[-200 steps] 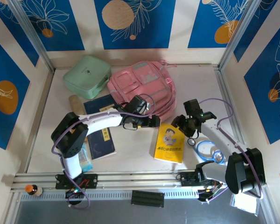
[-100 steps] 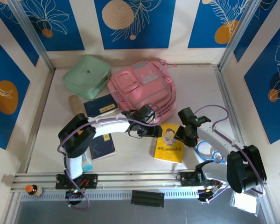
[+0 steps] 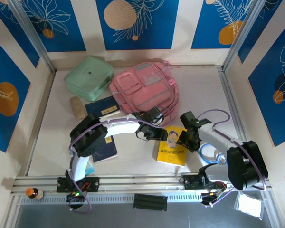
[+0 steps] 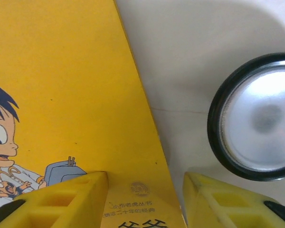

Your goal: Pack books, pencil case, and school supplies into a backpack

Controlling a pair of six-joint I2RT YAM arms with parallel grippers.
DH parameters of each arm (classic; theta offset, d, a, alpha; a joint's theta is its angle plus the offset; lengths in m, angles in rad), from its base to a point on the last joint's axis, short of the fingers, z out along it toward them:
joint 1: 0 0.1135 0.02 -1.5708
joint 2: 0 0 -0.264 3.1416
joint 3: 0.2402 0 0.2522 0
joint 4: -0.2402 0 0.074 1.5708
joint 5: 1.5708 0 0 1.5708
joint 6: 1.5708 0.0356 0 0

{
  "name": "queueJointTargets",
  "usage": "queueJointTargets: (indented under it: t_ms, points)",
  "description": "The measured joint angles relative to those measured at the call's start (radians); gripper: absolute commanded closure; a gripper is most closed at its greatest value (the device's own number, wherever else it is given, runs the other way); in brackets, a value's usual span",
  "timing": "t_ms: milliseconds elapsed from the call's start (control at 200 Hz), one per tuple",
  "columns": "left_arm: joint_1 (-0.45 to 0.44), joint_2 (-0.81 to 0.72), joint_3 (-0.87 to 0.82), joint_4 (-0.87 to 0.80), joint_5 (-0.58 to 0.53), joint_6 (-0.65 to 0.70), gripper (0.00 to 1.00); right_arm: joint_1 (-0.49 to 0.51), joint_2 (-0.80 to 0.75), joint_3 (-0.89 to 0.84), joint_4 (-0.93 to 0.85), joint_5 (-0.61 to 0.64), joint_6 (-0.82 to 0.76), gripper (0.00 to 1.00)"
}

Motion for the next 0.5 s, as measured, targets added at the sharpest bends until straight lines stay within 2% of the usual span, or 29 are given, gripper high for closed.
queueJointTargets:
  t_ms: [210, 500]
  points:
    - [-0.004, 0.03, 0.038, -0.041, 0.0, 0.004, 0.48, -0.001, 0.005, 0.0, 0.01, -0.033, 0.0, 0.58]
    - [-0.005, 0.038, 0.044, -0.04, 0.007, 0.004, 0.48, -0.036, -0.016, -0.031, 0.042, -0.145, 0.0, 0.61]
